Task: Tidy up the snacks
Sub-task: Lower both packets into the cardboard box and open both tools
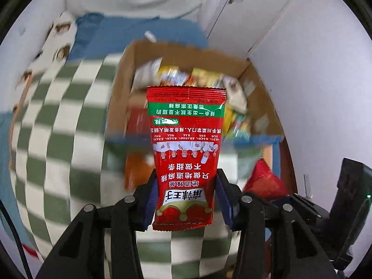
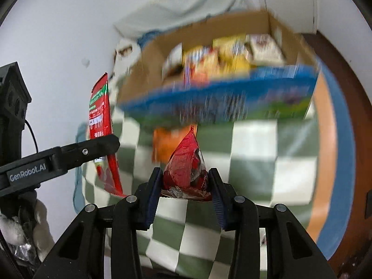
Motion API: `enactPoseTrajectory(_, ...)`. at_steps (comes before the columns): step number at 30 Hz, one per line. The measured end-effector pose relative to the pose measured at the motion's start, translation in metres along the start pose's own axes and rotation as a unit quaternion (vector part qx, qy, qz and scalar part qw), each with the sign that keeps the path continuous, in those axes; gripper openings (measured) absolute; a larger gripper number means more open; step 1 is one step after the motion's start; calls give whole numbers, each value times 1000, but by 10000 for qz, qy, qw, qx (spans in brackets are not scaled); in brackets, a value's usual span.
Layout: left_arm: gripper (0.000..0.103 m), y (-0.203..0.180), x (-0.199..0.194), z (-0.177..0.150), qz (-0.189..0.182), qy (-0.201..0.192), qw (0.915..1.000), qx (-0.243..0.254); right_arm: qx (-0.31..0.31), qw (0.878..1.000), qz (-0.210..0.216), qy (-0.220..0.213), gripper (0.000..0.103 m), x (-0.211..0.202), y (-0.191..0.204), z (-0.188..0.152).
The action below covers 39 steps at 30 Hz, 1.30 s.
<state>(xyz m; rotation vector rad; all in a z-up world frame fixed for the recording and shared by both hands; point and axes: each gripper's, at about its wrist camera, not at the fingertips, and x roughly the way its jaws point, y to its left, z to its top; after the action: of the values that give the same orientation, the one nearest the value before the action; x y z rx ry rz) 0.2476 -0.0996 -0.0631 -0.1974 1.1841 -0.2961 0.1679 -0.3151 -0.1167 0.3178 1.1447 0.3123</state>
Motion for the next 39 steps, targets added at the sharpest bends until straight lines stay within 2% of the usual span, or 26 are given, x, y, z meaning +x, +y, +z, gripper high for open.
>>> enactPoseTrajectory(3,43,-9,4,45,213,-182,9993,239,6,9993,-55,-361,43,-20,-8,41)
enactPoseTrajectory(7,43,-9,33,99,440,-62,9984,347,-34,9972,-356,-661,43,-27,-28,106)
enactPoseTrajectory(11,43,4,71,134,617,242,9975,228,-43,9967,-610,-543,43,-7,-47,160)
enactPoseTrajectory(15,43,22,110,155,767,594,9953,2,-19,9965,-818,-152,43,30,-64,199)
enactPoseTrajectory(21,46,43,158,164,957,1120,9890,-132,34,9952,-908,372,44,79,-79,214)
enactPoseTrajectory(22,48,46,162,164,994,1115,9886,-177,94,9948,-894,471,47,86,-82,214)
enactPoseTrajectory(23,49,49,163,165,1033,1064,9888,-188,154,9943,-906,533,64,92,-84,213)
enactPoseTrajectory(24,52,51,164,165,1076,1000,9890,-202,199,9936,-902,645,74,98,-87,214)
enactPoseTrajectory(25,65,53,164,166,1094,963,9891,-219,214,9931,-896,720,87,101,-85,211)
enactPoseTrajectory(26,74,56,164,166,1115,943,9889,-261,221,9928,-898,766,88,104,-86,211)
enactPoseTrajectory(27,89,58,164,167,1112,921,9891,-298,178,9924,-917,804,88,107,-85,211)
enactPoseTrajectory(28,93,59,163,167,1107,905,9892,-312,144,9919,-950,837,91,110,-84,211)
enactPoseTrajectory(29,93,60,163,166,1152,897,9888,-310,129,9913,-987,859,96,111,-82,211)
enactPoseTrajectory(30,93,61,163,166,1197,894,9883,-291,127,9910,-1009,872,97,112,-82,211)
enactPoseTrajectory(39,93,59,146,141,1248,738,9892,-213,91,9891,-1283,716,98,105,-73,208)
